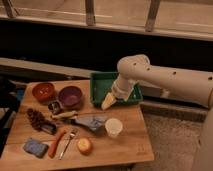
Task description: Wipe purple bowl with towel
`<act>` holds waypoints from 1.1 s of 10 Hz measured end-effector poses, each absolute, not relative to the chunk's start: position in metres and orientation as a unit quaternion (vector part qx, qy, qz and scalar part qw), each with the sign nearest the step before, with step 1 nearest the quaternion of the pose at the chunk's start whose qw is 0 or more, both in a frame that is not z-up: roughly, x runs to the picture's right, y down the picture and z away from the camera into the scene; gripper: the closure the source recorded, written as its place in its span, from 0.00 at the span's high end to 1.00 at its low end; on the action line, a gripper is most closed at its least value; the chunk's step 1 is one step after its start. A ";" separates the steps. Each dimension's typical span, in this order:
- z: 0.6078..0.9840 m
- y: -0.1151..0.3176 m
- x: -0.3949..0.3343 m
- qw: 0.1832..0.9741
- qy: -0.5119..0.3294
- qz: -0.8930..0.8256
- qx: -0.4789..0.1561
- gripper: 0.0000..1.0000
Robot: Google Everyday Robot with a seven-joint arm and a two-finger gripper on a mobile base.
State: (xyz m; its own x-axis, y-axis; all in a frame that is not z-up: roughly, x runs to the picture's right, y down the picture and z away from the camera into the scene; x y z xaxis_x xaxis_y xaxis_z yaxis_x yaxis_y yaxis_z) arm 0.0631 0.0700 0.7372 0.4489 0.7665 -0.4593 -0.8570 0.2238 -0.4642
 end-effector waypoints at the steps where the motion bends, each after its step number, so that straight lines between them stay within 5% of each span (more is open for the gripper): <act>1: 0.737 0.069 0.063 0.781 0.066 0.519 -0.341 0.80; 11: 0.782 0.130 -0.055 0.797 0.073 0.425 -0.423 0.80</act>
State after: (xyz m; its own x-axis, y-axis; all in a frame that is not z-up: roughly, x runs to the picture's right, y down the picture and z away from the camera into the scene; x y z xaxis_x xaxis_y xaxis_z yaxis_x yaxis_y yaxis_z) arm -0.0549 0.1299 0.7818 0.6277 0.6156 -0.4763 -0.7395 0.2806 -0.6119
